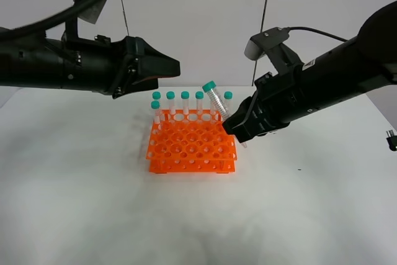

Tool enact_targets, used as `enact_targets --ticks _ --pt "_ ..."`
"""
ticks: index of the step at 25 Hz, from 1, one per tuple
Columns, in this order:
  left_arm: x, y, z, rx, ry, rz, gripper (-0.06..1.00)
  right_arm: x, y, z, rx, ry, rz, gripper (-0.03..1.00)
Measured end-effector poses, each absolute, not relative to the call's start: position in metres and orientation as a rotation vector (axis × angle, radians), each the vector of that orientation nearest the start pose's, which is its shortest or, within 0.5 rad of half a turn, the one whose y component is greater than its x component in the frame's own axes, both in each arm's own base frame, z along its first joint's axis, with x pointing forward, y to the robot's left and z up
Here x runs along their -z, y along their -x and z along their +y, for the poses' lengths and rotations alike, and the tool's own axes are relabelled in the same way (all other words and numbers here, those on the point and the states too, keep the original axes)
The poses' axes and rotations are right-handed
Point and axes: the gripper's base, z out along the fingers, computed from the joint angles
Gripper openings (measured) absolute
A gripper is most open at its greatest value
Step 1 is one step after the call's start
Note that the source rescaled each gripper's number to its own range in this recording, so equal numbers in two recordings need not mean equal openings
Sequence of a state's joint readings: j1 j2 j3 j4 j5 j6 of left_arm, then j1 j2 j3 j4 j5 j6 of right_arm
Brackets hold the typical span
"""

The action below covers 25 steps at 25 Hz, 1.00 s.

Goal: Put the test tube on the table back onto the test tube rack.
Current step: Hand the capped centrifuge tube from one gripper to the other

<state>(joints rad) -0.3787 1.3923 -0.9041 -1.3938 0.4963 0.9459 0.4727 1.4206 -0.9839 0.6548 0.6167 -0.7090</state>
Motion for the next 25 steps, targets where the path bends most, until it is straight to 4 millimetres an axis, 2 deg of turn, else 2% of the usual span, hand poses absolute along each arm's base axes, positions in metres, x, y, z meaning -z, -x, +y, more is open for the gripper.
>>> enact_targets --ticks 7,16,25 --pt "-0.277 -0.265 -0.176 1.089 -0.264 2.157 0.88 -0.28 -0.247 0.165 -0.613 0.921 2.238 0.0" --pt "-0.268 -0.271 -0.186 1.197 -0.265 2.125 0.88 -0.279 -0.246 0.166 -0.627 0.933 2.241 0.0" --pt "-0.261 -0.265 -0.199 1.22 -0.331 2.143 0.88 -0.28 -0.246 0.166 -0.627 0.941 2.234 0.0"
